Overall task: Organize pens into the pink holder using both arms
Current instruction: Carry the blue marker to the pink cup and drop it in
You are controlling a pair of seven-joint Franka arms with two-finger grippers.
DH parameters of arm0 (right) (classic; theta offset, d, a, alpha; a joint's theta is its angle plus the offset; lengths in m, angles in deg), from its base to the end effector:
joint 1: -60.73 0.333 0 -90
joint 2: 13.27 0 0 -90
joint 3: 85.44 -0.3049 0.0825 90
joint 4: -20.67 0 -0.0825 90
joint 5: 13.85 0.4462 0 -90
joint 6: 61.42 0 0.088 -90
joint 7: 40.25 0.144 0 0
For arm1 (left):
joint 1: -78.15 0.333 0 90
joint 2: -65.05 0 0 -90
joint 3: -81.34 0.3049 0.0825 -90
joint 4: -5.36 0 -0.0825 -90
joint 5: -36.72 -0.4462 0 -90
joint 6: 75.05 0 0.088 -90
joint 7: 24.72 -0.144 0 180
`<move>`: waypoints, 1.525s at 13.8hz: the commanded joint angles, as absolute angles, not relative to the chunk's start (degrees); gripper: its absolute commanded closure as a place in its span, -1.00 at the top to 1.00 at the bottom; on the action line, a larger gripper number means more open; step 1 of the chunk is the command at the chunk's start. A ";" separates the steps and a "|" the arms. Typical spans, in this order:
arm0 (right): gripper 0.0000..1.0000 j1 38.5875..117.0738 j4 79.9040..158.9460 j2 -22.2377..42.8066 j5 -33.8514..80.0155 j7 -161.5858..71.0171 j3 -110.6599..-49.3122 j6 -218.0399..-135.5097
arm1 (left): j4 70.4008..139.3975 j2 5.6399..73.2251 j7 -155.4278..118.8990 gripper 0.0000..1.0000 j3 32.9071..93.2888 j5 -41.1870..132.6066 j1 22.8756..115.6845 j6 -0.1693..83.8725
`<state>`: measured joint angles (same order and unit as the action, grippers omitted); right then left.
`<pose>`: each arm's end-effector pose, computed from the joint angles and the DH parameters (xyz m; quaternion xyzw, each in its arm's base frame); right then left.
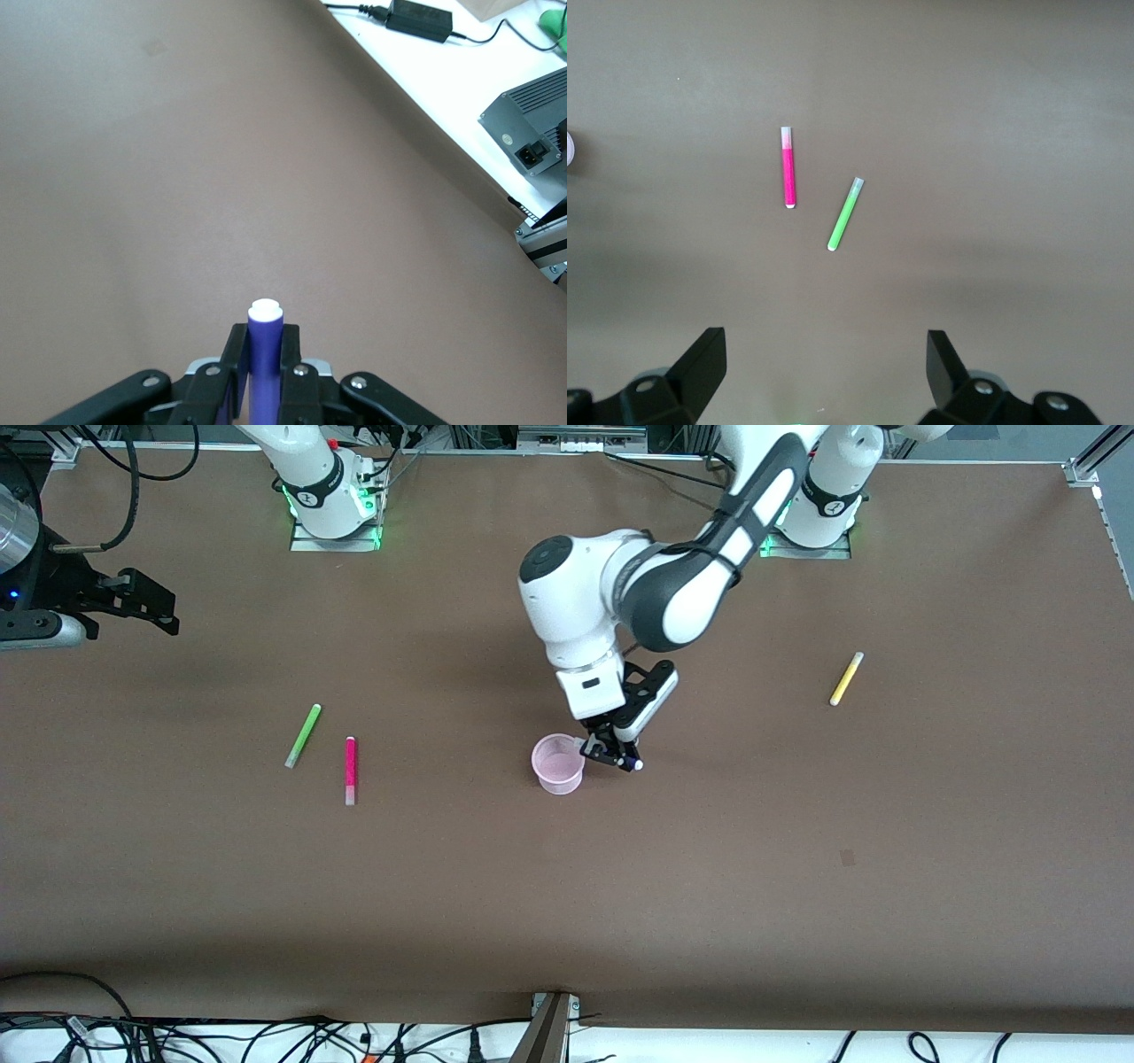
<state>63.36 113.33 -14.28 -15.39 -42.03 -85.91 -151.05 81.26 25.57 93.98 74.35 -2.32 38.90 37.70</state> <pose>0.6077 0.0291 0.5620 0.9988 0.0427 -0.0175 0.0137 0.6002 -0.5123 0.2695 -0.8433 -0.4652 -0.2637 0.0534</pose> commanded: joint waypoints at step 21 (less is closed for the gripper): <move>1.00 71.45 123.91 3.17 -9.81 -34.65 -86.05 -171.42 | 71.37 16.36 99.39 0.93 88.19 -4.77 24.28 32.71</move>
